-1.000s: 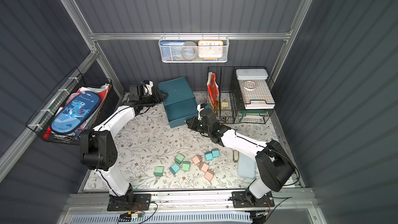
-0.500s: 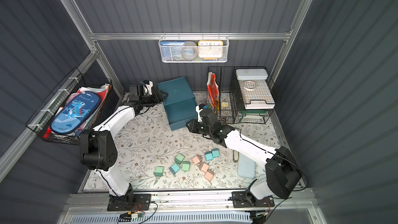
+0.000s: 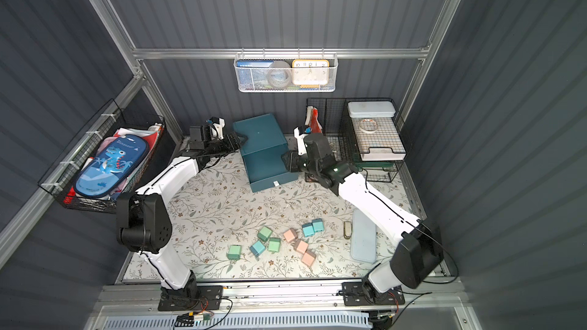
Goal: Place the plugs into the drawer by color
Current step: Open the drawer in the storage box, then adjust the storage box at the center of the board.
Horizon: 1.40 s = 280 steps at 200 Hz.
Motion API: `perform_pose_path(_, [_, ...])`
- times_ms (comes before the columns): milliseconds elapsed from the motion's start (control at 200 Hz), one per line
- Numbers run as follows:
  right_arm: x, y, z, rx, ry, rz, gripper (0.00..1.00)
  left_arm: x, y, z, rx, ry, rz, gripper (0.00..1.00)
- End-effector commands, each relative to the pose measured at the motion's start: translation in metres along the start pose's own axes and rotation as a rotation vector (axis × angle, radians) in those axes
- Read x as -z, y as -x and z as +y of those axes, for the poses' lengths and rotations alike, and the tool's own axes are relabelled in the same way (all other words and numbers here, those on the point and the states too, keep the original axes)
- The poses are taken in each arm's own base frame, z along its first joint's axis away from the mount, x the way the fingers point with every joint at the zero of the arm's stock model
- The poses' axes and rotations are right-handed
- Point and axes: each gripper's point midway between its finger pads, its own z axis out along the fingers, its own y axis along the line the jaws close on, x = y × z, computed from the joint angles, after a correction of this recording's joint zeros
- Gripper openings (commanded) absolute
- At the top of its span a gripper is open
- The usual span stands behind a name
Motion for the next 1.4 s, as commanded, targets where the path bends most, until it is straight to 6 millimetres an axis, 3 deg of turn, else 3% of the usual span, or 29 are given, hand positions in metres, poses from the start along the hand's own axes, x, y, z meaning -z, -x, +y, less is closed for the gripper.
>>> perform_pose_path(0, [-0.024, 0.018, -0.035, -0.01, -0.028, 0.017, 0.43, 0.003, -0.003, -0.006, 0.01, -0.026, 0.007, 0.75])
perform_pose_path(85, [-0.043, 0.026, -0.043, -0.037, 0.006, 0.038, 0.43, -0.003, -0.008, -0.001, 0.021, -0.027, 0.024, 0.76])
perform_pose_path(120, [-0.048, 0.027, -0.042, -0.035, 0.023, 0.051, 0.43, -0.002, 0.007, -0.012, 0.005, -0.054, -0.005, 0.76])
perform_pose_path(235, [-0.054, 0.026, -0.042, -0.011, 0.034, 0.076, 0.43, -0.007, 0.011, -0.017, 0.002, -0.074, -0.002, 0.75])
perform_pose_path(395, [-0.016, 0.012, -0.044, 0.011, -0.001, 0.053, 0.43, 0.006, 0.014, -0.025, -0.03, -0.064, -0.007, 0.75])
perform_pose_path(560, [0.034, -0.022, -0.043, 0.074, -0.081, 0.064, 0.42, 0.017, 0.018, -0.028, -0.054, -0.045, -0.03, 0.76])
perform_pose_path(670, [0.059, -0.048, -0.033, 0.107, -0.09, 0.067, 0.42, 0.007, 0.008, -0.02, -0.034, -0.05, -0.001, 0.77])
perform_pose_path(756, [0.066, -0.074, -0.024, 0.134, -0.075, 0.085, 0.42, -0.003, 0.004, -0.015, -0.014, -0.058, 0.022, 0.76])
perform_pose_path(956, [0.051, -0.148, -0.009, 0.182, -0.017, 0.208, 0.42, -0.02, 0.012, -0.015, 0.022, -0.093, 0.023, 0.76])
perform_pose_path(1201, [0.038, -0.253, 0.013, 0.343, -0.014, 0.361, 0.4, 0.022, 0.019, -0.035, -0.043, -0.06, -0.027, 0.77])
perform_pose_path(1386, [0.038, -0.304, 0.026, 0.377, -0.037, 0.43, 0.45, 0.04, 0.02, -0.038, -0.073, -0.032, -0.059, 0.78])
perform_pose_path(1396, [0.038, -0.307, 0.026, 0.378, -0.04, 0.433, 0.46, 0.037, 0.01, -0.031, -0.062, -0.021, -0.038, 0.78])
